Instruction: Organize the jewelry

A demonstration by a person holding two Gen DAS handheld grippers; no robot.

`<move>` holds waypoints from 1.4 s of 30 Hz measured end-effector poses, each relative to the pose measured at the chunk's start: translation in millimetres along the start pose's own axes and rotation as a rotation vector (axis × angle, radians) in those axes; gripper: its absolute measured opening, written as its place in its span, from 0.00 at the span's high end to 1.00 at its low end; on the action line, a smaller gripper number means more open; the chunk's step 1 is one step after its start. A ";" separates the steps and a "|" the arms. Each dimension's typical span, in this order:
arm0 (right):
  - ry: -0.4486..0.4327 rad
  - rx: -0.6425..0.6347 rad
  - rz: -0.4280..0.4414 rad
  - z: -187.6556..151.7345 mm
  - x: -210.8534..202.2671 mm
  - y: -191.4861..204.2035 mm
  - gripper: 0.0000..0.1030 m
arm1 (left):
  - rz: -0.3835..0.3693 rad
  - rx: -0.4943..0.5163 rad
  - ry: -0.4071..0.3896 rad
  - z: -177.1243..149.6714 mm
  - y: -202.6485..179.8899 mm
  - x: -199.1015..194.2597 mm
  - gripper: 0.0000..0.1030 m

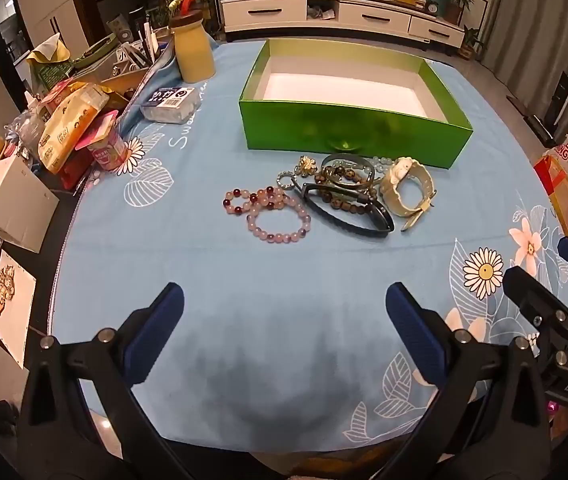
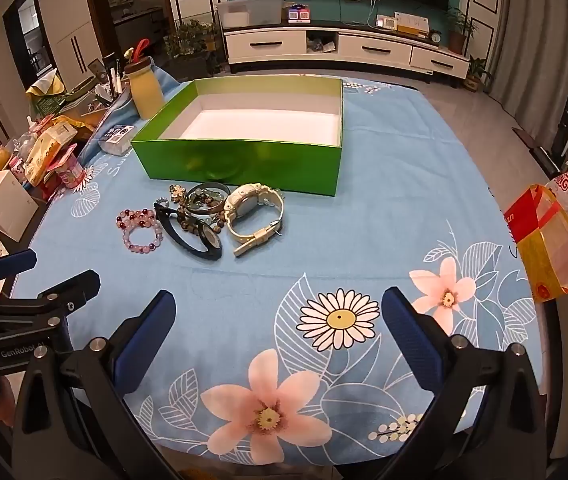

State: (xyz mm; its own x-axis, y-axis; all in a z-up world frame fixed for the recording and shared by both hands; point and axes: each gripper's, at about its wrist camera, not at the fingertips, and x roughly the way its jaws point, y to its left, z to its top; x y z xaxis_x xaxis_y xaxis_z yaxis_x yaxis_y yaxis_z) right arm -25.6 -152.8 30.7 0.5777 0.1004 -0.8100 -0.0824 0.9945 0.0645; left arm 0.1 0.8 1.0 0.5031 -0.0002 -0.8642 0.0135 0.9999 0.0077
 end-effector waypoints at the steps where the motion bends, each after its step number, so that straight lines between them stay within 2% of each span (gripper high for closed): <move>1: 0.000 -0.001 -0.001 0.0 0.0 0.0 0.01 | 0.001 0.000 -0.004 0.4 0.8 -0.4 0.02; 8: 0.000 0.002 -0.003 0.3 0.1 0.0 0.01 | 0.010 0.001 -0.028 3.1 13.4 -2.9 0.02; 10: -0.001 -0.001 -0.002 0.2 0.1 0.3 0.01 | 0.034 0.024 -0.015 -0.5 -2.4 -2.5 0.02; 15: -0.002 0.001 -0.002 0.1 0.2 0.4 0.01 | 0.044 0.028 -0.021 -0.8 -3.2 -3.4 0.02; 42: 0.006 0.002 -0.008 -2.7 2.4 2.0 0.01 | 0.041 0.031 -0.016 -3.5 -2.1 1.1 0.02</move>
State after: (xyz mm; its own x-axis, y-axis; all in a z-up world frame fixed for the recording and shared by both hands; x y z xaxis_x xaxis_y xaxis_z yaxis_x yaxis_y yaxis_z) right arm -26.6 -150.7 27.3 0.5731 0.0921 -0.8143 -0.0759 0.9954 0.0592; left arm -2.4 -1.3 -1.8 0.5177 0.0407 -0.8546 0.0194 0.9981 0.0593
